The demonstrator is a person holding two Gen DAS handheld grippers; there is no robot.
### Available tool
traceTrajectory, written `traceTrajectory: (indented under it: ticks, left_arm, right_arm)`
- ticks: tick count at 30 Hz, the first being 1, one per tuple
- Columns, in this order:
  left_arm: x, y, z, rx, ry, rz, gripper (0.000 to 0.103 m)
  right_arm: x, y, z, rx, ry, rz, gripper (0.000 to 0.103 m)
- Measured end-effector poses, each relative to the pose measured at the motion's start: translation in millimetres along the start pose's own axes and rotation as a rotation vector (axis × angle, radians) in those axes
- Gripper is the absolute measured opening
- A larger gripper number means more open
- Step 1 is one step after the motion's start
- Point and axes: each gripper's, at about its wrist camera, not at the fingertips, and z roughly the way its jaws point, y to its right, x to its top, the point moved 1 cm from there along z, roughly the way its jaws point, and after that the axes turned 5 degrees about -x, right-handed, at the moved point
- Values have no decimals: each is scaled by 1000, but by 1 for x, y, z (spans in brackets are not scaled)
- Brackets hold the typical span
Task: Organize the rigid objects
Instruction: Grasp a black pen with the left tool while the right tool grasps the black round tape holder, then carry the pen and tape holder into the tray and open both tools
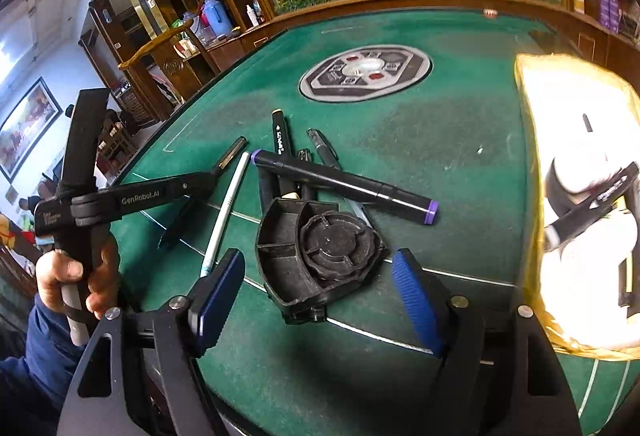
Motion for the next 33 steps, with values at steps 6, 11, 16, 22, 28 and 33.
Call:
traceTrajectory:
  ticks: [6,11,16,22,28,33]
  left_arm:
    - [-1,1,-1,12,13,3,9]
    - [-2,-3,-15,-35,83,-22,9]
    - [-6,-5,-20,-80,95,-53,9]
    - [-3,15,-32,-133,103,-20,9]
    - [7,51,-52,-217,121,37,9]
    - [18,94,-52,-289,98,106,9]
  right_arm:
    - [3,-2,11,-8,-24,10,69]
    - [0,-9,2,-17,35,-27,69]
    - [-3,-5,-7,7,78,-13,68]
    - [-3,9,-25,6,123,33,68]
    - [7,35,-60,-21,211,89,68]
    - [9,68,-88,-88,260,147,68]
